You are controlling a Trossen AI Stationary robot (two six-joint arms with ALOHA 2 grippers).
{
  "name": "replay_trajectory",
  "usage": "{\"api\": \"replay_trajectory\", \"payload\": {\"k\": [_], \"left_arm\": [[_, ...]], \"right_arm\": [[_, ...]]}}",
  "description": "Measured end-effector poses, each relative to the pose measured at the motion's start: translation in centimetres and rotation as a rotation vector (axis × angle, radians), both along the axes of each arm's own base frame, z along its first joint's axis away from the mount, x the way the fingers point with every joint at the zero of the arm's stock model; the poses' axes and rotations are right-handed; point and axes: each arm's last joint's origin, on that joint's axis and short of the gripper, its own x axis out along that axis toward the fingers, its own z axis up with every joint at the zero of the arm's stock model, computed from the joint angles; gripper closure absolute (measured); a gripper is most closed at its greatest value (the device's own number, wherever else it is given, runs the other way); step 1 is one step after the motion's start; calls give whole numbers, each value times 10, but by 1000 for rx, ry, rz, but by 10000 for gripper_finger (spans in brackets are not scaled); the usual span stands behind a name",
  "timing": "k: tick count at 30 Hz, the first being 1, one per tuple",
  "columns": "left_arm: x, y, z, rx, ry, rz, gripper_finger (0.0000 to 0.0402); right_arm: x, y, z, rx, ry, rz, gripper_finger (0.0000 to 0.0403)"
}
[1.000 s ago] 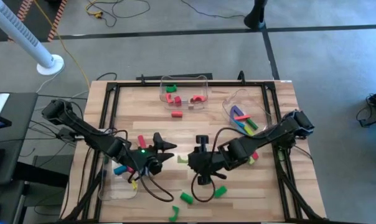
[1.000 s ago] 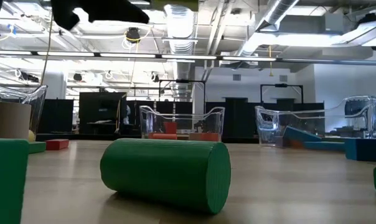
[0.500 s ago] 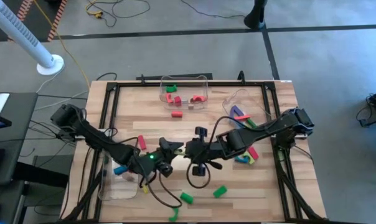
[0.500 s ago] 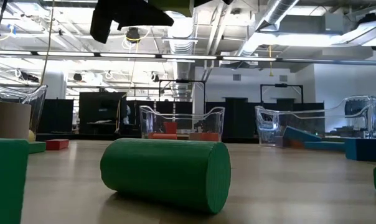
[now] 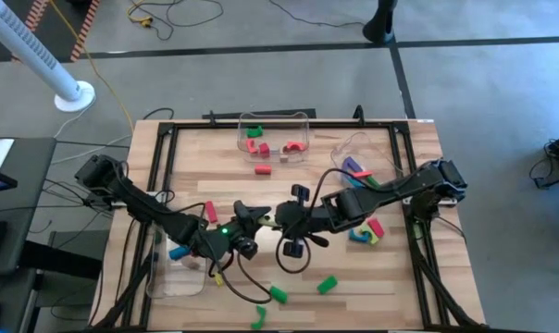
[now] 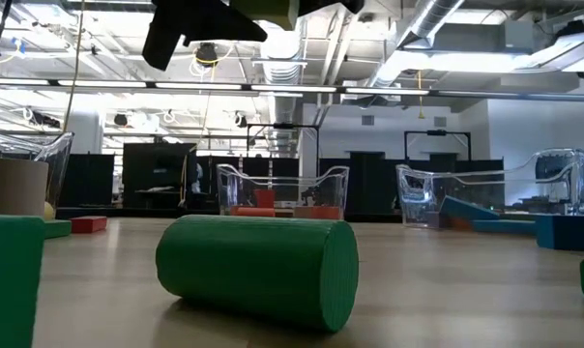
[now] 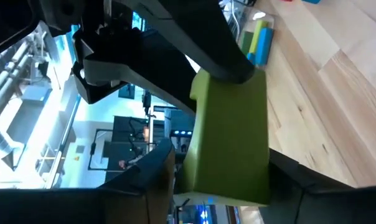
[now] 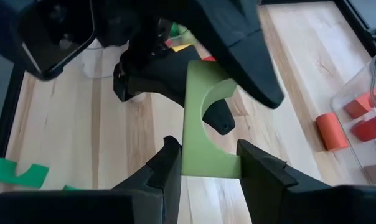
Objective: Sort blocks by size
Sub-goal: Put the light green arch block into the middle transparent bin
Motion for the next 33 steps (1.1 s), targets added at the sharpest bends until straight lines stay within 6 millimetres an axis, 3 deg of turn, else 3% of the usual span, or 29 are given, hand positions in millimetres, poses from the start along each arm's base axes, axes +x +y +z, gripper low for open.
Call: {"api": "replay_trajectory", "payload": {"k": [7,14,21,26,33], "left_arm": [[0,1,-1,7,5,13,248],[-1,1,0,9,3,25,254],[0,3,-1,-2,4,25,260],[5,17,-5,-12,28,70,275],[13,45,-14,-79,69,120,272]], "right_arm": [[-2,-6,6,30,-20,-27,246],[-3,-9,9,39,-30,-40,244],[-8,-12,5,-6,35,-43,199],[-14,-16,0,-67,114,-68,165],[-22,-19,-5,-91,192,-124,159]]}}
